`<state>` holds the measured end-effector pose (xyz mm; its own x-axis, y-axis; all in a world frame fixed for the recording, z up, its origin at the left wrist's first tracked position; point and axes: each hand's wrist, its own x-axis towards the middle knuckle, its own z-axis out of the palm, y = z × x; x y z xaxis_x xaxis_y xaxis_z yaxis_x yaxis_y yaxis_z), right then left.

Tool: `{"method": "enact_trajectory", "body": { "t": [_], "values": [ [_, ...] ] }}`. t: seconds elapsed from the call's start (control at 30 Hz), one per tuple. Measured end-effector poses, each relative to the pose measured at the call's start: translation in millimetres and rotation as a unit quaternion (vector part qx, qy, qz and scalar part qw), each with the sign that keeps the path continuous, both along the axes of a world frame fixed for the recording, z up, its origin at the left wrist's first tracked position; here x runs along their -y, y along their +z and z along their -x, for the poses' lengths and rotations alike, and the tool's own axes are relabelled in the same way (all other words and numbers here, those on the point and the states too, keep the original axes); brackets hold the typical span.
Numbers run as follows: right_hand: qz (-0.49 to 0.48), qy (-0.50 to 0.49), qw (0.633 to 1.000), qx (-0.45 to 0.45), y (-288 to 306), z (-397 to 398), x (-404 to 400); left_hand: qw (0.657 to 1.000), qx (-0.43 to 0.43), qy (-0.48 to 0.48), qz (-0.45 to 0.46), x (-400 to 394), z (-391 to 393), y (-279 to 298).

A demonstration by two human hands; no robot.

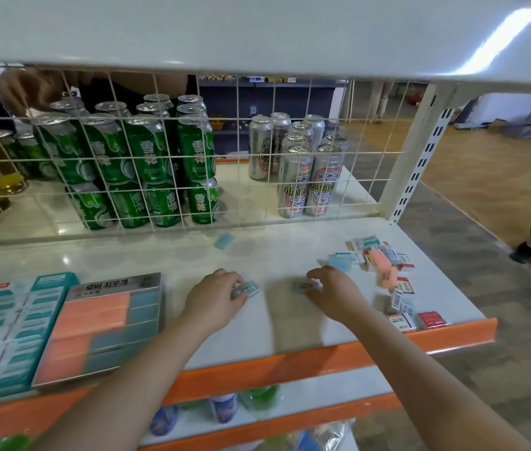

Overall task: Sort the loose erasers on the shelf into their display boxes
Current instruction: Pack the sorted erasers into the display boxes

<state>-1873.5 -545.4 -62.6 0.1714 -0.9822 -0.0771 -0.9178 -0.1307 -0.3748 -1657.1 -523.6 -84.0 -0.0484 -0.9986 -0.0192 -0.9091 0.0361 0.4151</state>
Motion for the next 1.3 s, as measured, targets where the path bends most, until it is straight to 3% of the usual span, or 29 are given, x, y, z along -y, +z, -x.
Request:
{"method": "enact_trajectory", "body": {
  "t": [0.23,0.53,0.87,1.3],
  "values": [
    [-0.007,0.007,1.000,-0.003,-1,-2,4,0.996,-0.070,0.047,-0.017,10,8,-6],
    [0.017,0.028,0.999,0.034,-6,1,-12,0.998,-0.045,-0.044,0.011,-10,15,-3],
    [-0.014,0.009,0.999,0.037,-8,8,-18,0.995,-0.100,-0.018,-0.014,-17,6,-11],
    [-0.047,0.069,0.996,0.009,-5,-13,-9,0.989,-0.111,-0.079,-0.057,-3,14,-3]
  ]
}}
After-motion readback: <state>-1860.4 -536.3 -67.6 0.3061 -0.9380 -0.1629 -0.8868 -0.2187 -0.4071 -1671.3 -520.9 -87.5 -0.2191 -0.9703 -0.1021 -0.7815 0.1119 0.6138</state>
